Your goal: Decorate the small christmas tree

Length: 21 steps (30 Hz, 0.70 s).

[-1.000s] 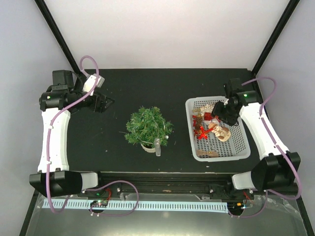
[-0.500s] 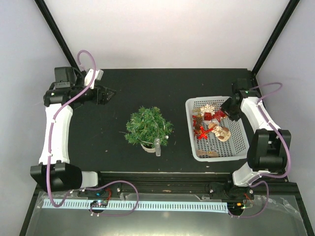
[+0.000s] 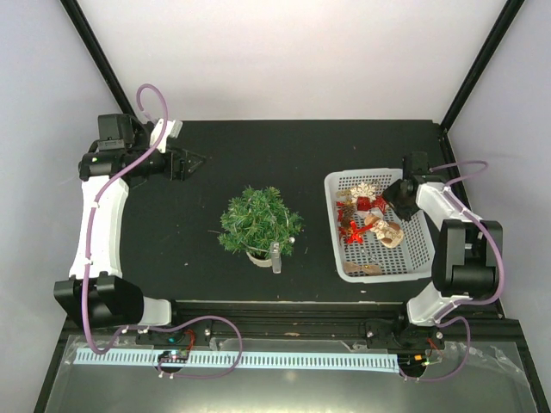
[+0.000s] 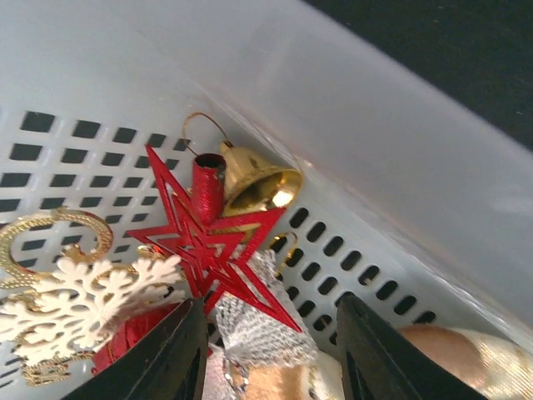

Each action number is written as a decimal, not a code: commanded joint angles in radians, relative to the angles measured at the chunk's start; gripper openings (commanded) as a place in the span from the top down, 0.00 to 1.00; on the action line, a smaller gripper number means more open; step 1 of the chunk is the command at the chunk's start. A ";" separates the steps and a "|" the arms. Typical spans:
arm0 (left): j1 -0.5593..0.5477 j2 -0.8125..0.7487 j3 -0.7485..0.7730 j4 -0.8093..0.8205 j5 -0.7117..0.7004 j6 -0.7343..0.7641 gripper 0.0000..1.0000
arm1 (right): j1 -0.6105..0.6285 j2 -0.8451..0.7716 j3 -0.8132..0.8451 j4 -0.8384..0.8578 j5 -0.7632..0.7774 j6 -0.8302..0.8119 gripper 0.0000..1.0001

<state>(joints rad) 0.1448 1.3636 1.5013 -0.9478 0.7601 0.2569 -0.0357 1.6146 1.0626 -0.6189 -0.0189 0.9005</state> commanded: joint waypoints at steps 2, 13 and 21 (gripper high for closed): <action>0.001 0.016 0.058 0.003 0.064 0.003 0.18 | -0.013 0.022 -0.023 0.152 -0.037 0.011 0.55; 0.001 0.014 0.034 0.002 0.103 0.021 0.18 | -0.039 0.088 -0.038 0.239 -0.088 -0.002 0.54; 0.001 0.011 0.010 0.025 0.116 0.015 0.18 | -0.040 0.100 -0.045 0.233 -0.096 -0.016 0.54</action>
<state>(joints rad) 0.1448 1.3766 1.5112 -0.9455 0.8433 0.2619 -0.0647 1.7008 1.0321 -0.4053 -0.1120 0.8963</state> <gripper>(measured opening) 0.822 0.459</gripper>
